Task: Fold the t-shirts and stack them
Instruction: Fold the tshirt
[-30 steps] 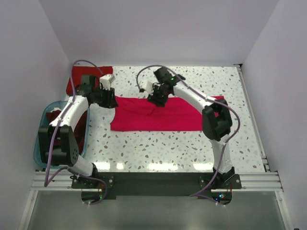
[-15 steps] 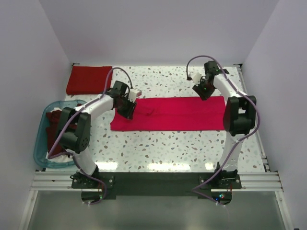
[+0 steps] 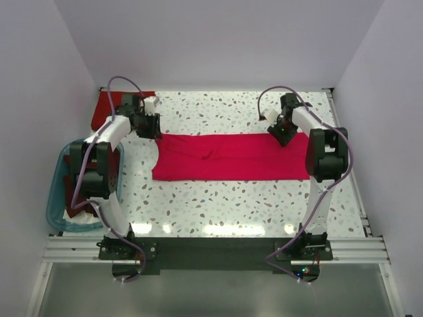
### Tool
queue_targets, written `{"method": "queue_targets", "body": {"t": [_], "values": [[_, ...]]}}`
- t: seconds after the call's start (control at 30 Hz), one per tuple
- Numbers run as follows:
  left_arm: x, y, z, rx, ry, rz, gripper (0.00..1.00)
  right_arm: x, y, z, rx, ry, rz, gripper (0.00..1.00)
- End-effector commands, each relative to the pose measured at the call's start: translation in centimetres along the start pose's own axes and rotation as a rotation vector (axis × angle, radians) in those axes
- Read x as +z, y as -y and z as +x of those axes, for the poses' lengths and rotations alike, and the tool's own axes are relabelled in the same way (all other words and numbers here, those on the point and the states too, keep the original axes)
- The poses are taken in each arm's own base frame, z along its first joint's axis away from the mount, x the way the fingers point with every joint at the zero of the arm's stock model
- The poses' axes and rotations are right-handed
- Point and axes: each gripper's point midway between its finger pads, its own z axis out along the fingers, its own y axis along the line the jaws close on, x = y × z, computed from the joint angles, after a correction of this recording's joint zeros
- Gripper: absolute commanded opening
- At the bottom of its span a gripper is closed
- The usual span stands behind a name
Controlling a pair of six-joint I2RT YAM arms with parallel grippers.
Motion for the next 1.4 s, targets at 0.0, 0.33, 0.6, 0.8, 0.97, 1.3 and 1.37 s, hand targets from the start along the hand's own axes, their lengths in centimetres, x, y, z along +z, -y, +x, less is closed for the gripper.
{"method": "queue_targets", "body": {"t": [0.0,0.33,0.6,0.8,0.97,1.3,1.37], "values": [[0.9,1.2,-1.9,-0.002,0.051,0.052,0.42,-1.1,2.4,-1.1,0.031,0.039,0.073,0.33],[3.7,-0.4,-2.9,-0.087,0.045,0.010,0.41,-0.4,4.5,-1.2,0.039,0.042,0.161,0.33],[5.2,-1.3,-2.9,-0.112,0.036,0.000,0.40,0.8,5.9,-0.1,0.043,-0.002,0.226,0.32],[5.6,-2.3,-2.7,-0.137,0.027,-0.024,0.26,2.0,6.2,1.3,0.040,-0.068,0.244,0.29],[4.9,-3.2,-1.4,-0.148,0.006,-0.068,0.03,2.5,6.8,2.8,0.038,-0.138,0.272,0.24],[5.5,-5.0,0.9,-0.197,-0.043,-0.075,0.03,3.0,6.0,4.2,0.060,-0.187,0.213,0.22],[5.6,-4.8,0.2,-0.185,-0.030,-0.052,0.18,2.6,5.7,3.6,0.067,-0.156,0.192,0.24]]}}
